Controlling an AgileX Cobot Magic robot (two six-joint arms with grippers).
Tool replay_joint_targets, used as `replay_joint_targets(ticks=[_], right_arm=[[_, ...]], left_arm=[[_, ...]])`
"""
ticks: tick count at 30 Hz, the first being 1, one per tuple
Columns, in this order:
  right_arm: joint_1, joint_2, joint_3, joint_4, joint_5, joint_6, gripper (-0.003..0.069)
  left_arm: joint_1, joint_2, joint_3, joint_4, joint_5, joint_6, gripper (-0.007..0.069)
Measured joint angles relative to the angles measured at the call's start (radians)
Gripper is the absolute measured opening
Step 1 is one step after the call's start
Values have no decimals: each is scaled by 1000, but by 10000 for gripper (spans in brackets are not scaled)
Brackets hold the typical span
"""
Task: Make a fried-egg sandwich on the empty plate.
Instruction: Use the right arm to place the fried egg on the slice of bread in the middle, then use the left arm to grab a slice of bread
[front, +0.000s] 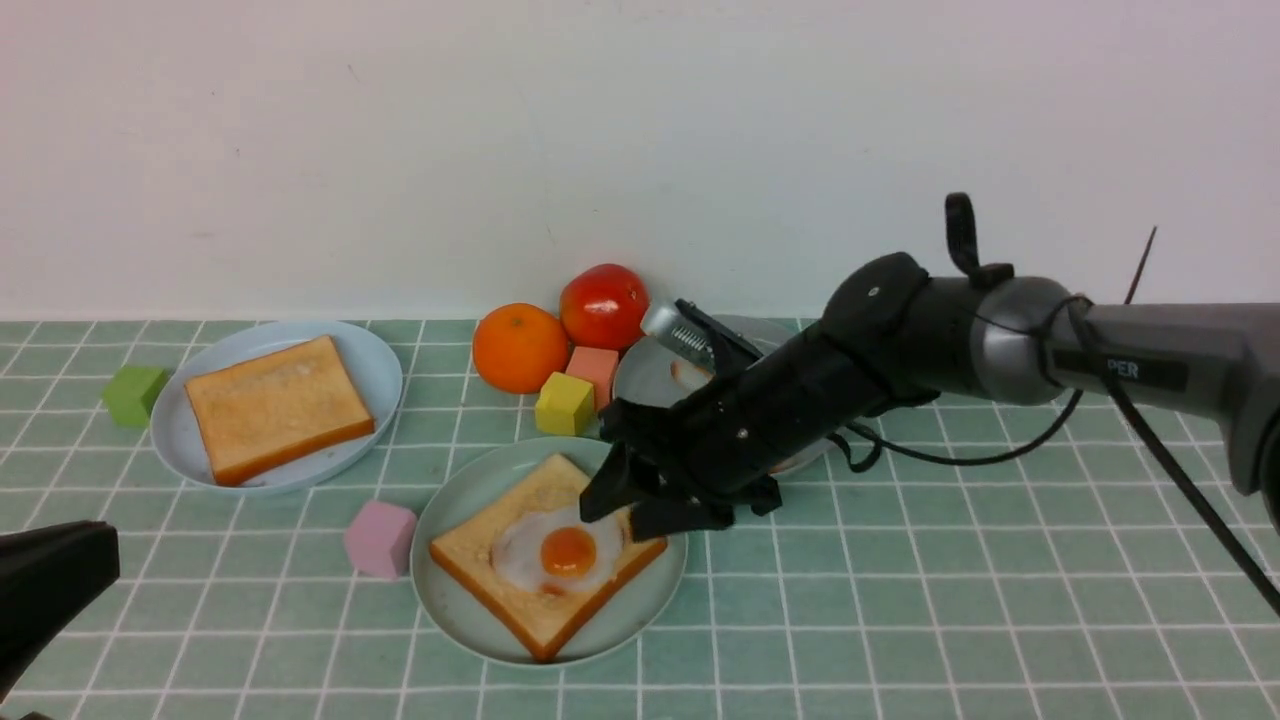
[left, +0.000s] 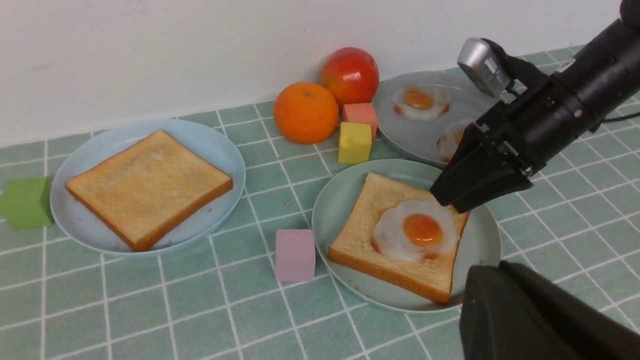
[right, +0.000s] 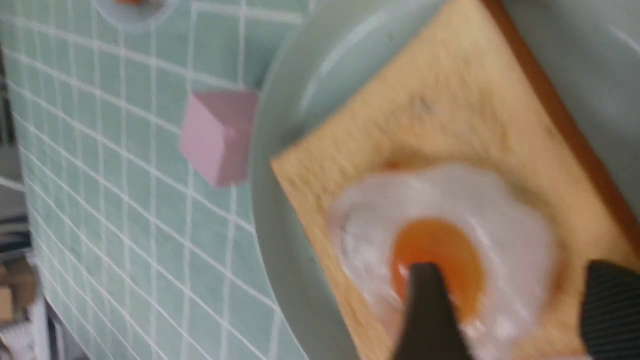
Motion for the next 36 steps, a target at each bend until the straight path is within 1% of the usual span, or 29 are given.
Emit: replay_joint_targets(ticks=[1, 2, 3, 5, 6, 7, 10, 14, 15, 16, 17, 18, 20, 21, 22, 23, 24, 25, 26, 27, 29, 32, 34, 36], right_arm=[[-11, -10, 0, -21, 14, 1, 473], [-13, -15, 0, -26, 20, 2, 479], [-30, -33, 0, -61, 34, 7, 484], [-60, -100, 0, -145, 71, 27, 462], [-64, -114, 0, -163, 78, 30, 453], [-75, -170, 0, -245, 107, 42, 411], [-78, -302, 0, -412, 183, 79, 279], [-56, -508, 10, -624, 278, 156, 94], [-54, -519, 12, -642, 281, 164, 85], [-43, -605, 38, -698, 291, 191, 26], [-36, -659, 61, -723, 295, 203, 0], [-34, -702, 82, -733, 298, 210, -8], [-29, -798, 139, -751, 300, 223, -12], [-28, -841, 168, -755, 300, 226, -12], [-28, -914, 221, -759, 294, 229, -9], [-28, -925, 229, -760, 292, 230, -8], [-28, -994, 284, -763, 271, 229, -5], [-28, -1041, 321, -763, 251, 229, -2], [-28, -1058, 336, -764, 243, 229, -1], [-28, -1122, 387, -765, 214, 231, 0], [-28, -1179, 431, -766, 189, 232, 0], [-28, -1235, 472, -766, 175, 232, 1], [-28, -1254, 490, -766, 176, 232, 1], [-28, -1257, 495, -766, 183, 232, 1]], left_arm=[[0, 1, 0, -3, 0, 0, 4], [0, 1, 0, -3, 0, 0, 4], [0, 8, 0, -7, 0, -1, 4], [0, 37, 0, -19, -1, -1, 2], [0, 46, 0, -21, -1, -1, 1], [0, 86, 0, -31, -4, -1, -8], [0, 218, -28, -64, -6, -2, -13], [19, 435, -154, -98, 0, 14, -13], [23, 447, -161, -100, 0, 17, -13], [66, 539, -221, -122, 0, 64, -13], [93, 593, -250, -141, 0, 100, -13], [126, 625, -278, -168, 0, 143, -13], [215, 723, -336, -257, 0, 267, -13], [272, 770, -365, -319, 0, 351, -13], [344, 826, -404, -410, 1, 484, -13], [356, 836, -404, -410, 1, 484, -13], [436, 901, -447, -507, 1, 642, -13], [489, 947, -474, -560, 1, 735, -13], [509, 966, -484, -580, 0, 770, -13], [579, 1038, -525, -640, -2, 890, -13], [644, 1116, -572, -672, -9, 988, -13], [702, 1225, -641, -668, -22, 1098, -11], [738, 1296, -698, -634, -25, 1158, 16], [754, 1333, -724, -609, -25, 1178, 49]])
